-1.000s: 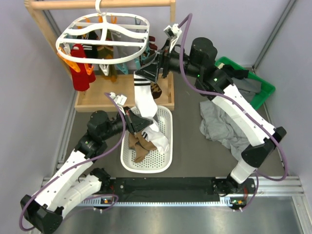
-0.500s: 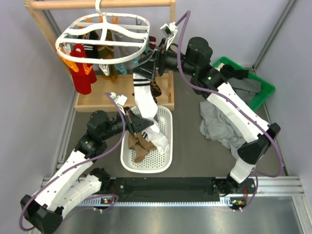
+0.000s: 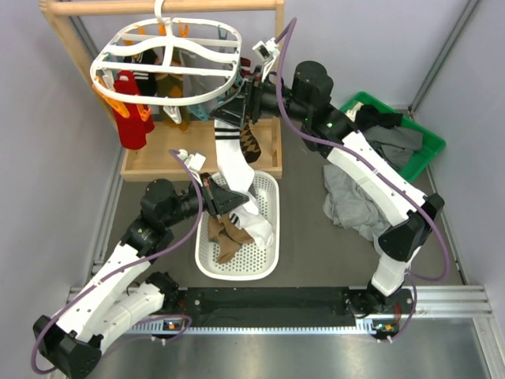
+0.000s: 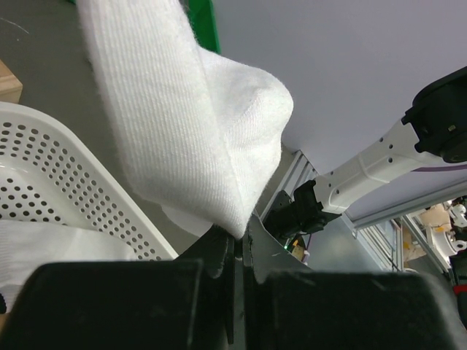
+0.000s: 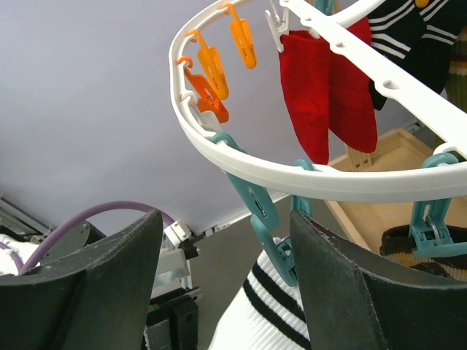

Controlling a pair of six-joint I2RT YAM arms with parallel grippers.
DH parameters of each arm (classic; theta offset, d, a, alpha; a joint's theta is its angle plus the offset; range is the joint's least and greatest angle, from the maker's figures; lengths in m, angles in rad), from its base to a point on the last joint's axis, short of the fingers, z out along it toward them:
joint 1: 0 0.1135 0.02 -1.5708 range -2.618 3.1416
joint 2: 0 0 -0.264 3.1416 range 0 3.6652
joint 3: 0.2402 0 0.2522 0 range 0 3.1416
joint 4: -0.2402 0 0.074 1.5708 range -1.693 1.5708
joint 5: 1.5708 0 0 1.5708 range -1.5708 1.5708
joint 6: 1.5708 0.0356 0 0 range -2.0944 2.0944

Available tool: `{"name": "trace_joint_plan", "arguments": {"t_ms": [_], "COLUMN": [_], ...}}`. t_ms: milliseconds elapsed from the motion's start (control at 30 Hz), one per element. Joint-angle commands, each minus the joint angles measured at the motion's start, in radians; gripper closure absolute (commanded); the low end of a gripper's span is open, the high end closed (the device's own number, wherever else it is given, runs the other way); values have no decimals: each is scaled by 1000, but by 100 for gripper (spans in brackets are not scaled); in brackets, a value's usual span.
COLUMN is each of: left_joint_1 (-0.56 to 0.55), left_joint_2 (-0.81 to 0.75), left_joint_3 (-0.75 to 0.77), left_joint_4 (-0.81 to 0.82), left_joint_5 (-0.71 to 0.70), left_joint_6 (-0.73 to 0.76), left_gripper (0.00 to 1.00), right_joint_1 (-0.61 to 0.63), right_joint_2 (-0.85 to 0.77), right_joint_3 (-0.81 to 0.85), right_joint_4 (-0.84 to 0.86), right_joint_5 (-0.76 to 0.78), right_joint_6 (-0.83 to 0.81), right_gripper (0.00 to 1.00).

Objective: Remove the socks clipped to the hanger

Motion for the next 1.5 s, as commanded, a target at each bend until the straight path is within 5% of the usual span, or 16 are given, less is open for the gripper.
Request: {"name": "trace_joint_plan", "arguments": {"t_ms": [0, 167, 367, 667, 800, 1333, 1467], "left_joint_1": [3, 2, 2, 2, 3, 3, 3], "left_joint_2": [2, 5, 2, -6, -4, -84, -81], "left_joint_3": [17, 21, 17, 20, 12, -94, -74], "left_joint_4": [65, 69, 67, 55, 55, -2, -5], "left_joint_5": [23, 31, 37, 49, 48, 23, 25], "left_joint_6": [2, -1, -2, -1, 1, 7, 7], "left_gripper": [100, 100, 100, 100, 100, 100, 100], "right_joint_1": [-7, -9, -12, -36, -39, -39, -39], "right_joint_2": [-3, -8, -5, -3, -5, 4, -5], "right_joint_3": [53, 41, 39, 19, 22, 41, 27], "right_joint_4": [28, 25, 50, 85, 87, 45, 33], "right_joint_5": [-11, -7, -21, -55, -57, 9, 11], "right_joint_6": [6, 1, 21, 50, 55, 98, 115], "right_gripper": [29, 22, 35, 85, 100, 100, 71]}}
